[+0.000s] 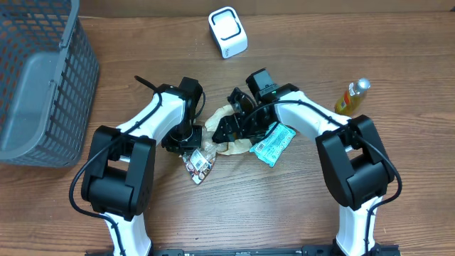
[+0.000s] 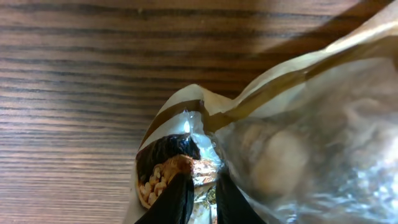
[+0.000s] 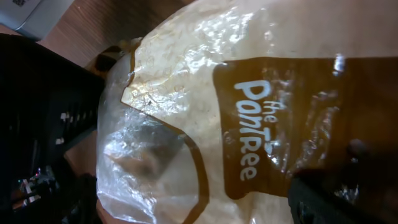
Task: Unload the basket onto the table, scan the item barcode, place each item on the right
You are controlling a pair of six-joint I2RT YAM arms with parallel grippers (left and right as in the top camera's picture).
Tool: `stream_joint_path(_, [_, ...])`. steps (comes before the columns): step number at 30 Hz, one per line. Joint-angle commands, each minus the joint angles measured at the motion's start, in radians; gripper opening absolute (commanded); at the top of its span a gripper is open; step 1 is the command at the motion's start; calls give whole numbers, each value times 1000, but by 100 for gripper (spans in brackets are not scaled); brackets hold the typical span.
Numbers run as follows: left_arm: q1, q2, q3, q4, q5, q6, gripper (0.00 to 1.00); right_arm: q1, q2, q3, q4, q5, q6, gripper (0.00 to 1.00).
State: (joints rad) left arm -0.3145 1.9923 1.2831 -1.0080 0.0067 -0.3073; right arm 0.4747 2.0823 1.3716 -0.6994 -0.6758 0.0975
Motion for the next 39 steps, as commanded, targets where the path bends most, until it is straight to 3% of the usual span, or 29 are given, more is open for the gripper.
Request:
stream_joint_path(1, [-8,31,-38,59,12,16,15,45,15,-29,21,0,124,94])
stream_joint_path(5, [-8,31,-38,75,12,16,15,71,15,-29,66,-1,230,90])
stream_joint_path(13, [-6,31,-38,74,9,31,15,89,15,-29,132,-71,301,81])
stream_joint_path(16, [-7,31,-38,75,9,32,16,89,15,-29,166,-117,304,73])
stream_joint_path(21, [-7,31,-38,74,12,32,18,89,15,-29,174,-129,302,52])
stream_joint_path(25, [-6,31,-37,75,13,35,17,89,15,-29,174,-122,294,44])
stream_joint_path(30, [-6,22,-29,75,13,39,17,89,15,-29,171,-103,287,43])
stream_joint_path(34, [-6,20,-26,91,13,42,17,99,15,-29,171,-104,287,59])
stream_joint_path(39, [-6,20,-26,114,20,42,15,134,15,-29,172,-100,288,60])
